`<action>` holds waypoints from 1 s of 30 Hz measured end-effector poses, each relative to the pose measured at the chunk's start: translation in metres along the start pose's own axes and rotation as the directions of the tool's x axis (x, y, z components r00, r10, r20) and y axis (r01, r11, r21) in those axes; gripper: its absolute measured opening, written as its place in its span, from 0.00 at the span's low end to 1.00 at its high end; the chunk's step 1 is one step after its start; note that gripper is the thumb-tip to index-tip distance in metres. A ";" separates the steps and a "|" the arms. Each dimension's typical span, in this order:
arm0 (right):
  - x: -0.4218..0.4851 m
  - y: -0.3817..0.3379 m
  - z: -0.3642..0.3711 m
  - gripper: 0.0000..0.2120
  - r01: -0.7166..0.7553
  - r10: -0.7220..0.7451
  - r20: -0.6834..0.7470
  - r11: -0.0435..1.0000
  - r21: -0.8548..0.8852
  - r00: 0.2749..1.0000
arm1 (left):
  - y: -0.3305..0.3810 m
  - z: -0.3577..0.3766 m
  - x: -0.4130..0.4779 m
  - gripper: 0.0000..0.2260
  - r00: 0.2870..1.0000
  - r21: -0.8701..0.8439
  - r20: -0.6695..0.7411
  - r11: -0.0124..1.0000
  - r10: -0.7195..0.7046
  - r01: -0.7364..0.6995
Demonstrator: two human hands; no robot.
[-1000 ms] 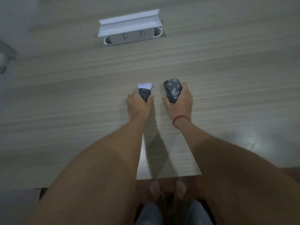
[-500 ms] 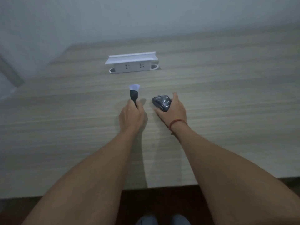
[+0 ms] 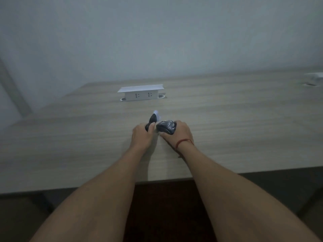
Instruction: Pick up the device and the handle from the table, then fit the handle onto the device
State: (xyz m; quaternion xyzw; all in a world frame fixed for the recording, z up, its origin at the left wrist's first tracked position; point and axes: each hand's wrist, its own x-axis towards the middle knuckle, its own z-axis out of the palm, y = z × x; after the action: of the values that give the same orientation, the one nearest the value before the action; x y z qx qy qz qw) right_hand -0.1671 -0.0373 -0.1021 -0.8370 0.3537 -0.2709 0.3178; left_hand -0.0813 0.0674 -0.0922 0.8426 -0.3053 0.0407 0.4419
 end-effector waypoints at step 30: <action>0.003 0.002 0.000 0.27 0.022 -0.022 0.002 1.000 -0.015 1.000 | 0.022 -0.012 0.012 0.16 0.987 -0.171 -0.148 0.985 -0.064 0.038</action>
State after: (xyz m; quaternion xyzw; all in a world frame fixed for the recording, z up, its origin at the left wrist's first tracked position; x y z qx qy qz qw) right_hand -0.1659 -0.0405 -0.1032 -0.8435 0.3461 -0.2711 0.3087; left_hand -0.0815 0.0614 -0.0656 0.8044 -0.2514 0.0679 0.5339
